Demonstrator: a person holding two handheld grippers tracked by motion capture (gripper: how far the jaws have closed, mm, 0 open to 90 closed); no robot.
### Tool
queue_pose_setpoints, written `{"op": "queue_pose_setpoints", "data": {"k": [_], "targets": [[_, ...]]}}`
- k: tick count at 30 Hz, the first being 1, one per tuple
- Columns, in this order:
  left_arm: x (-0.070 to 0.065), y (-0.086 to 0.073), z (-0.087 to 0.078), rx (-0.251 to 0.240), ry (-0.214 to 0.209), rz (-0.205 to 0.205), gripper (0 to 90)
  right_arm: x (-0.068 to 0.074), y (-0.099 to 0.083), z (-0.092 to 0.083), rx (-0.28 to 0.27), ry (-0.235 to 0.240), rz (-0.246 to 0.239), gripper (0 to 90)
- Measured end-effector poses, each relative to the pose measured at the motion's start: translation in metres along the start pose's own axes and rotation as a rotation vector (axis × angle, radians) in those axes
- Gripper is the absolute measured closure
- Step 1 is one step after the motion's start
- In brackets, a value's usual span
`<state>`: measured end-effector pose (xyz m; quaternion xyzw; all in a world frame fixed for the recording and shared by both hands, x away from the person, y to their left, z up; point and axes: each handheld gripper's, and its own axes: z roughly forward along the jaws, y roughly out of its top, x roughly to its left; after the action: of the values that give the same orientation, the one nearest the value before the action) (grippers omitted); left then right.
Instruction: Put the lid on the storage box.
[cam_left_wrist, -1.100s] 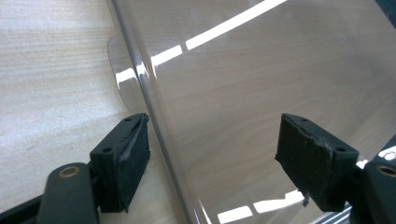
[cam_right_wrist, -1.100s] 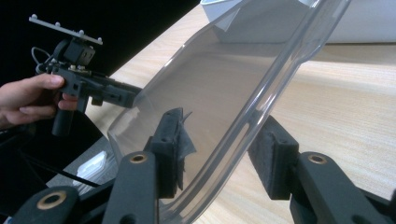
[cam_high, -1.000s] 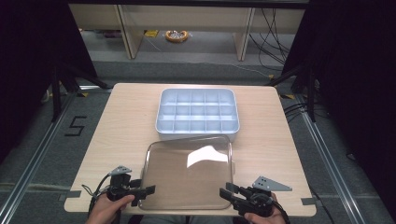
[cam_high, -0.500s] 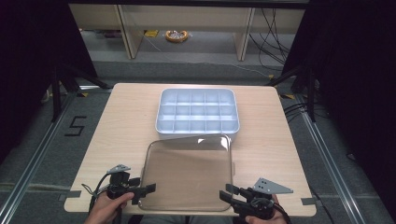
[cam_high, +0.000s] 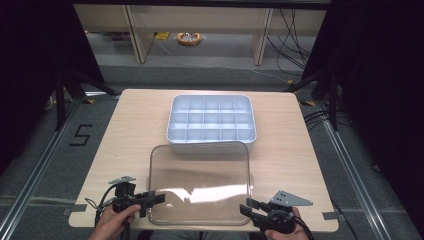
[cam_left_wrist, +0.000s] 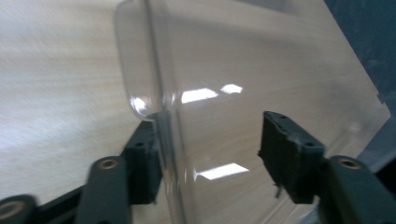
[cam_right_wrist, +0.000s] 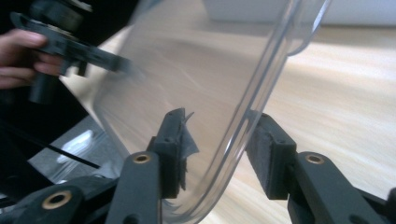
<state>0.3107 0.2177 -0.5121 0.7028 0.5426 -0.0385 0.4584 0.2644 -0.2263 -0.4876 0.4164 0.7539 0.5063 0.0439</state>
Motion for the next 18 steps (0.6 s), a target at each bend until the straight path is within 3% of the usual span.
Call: {"op": "queue_pose_setpoints", "data": {"k": [1,7,8,9,10,11,13,16,17,18], "targets": [[-0.002,0.0,0.0,-0.029,0.006,-0.012,43.7,0.0,0.0,0.0,0.0,0.0,0.0,61.1],[-0.008,0.001,-0.005,-0.058,0.028,0.049,49.0,-0.004,-0.003,0.005,0.038,-0.062,0.021,62.6],[-0.009,0.001,-0.005,-0.065,0.027,0.053,49.7,-0.001,-0.004,0.006,0.048,-0.043,0.087,62.7],[-0.01,0.001,-0.005,-0.065,0.031,0.065,51.1,-0.006,-0.004,0.007,0.068,-0.079,0.061,62.7],[-0.012,0.001,-0.005,-0.068,0.033,0.073,51.1,-0.006,-0.004,0.007,0.068,-0.079,0.061,62.7],[-0.015,0.0,-0.006,-0.066,0.046,0.108,51.9,-0.007,-0.005,0.009,0.063,-0.086,0.094,62.7],[-0.017,0.0,-0.006,-0.07,0.055,0.116,51.9,-0.01,-0.005,0.011,0.06,-0.074,0.077,62.8],[-0.02,0.001,-0.007,-0.071,0.072,0.135,51.9,-0.01,-0.005,0.012,0.061,-0.096,0.113,63.1],[-0.021,0.0,-0.008,-0.074,0.076,0.124,52.0,-0.012,-0.004,0.012,0.051,-0.12,0.084,63.7],[-0.021,0.0,-0.008,-0.075,0.078,0.13,52.0,-0.009,-0.004,0.013,0.045,-0.112,0.121,63.8]]}}
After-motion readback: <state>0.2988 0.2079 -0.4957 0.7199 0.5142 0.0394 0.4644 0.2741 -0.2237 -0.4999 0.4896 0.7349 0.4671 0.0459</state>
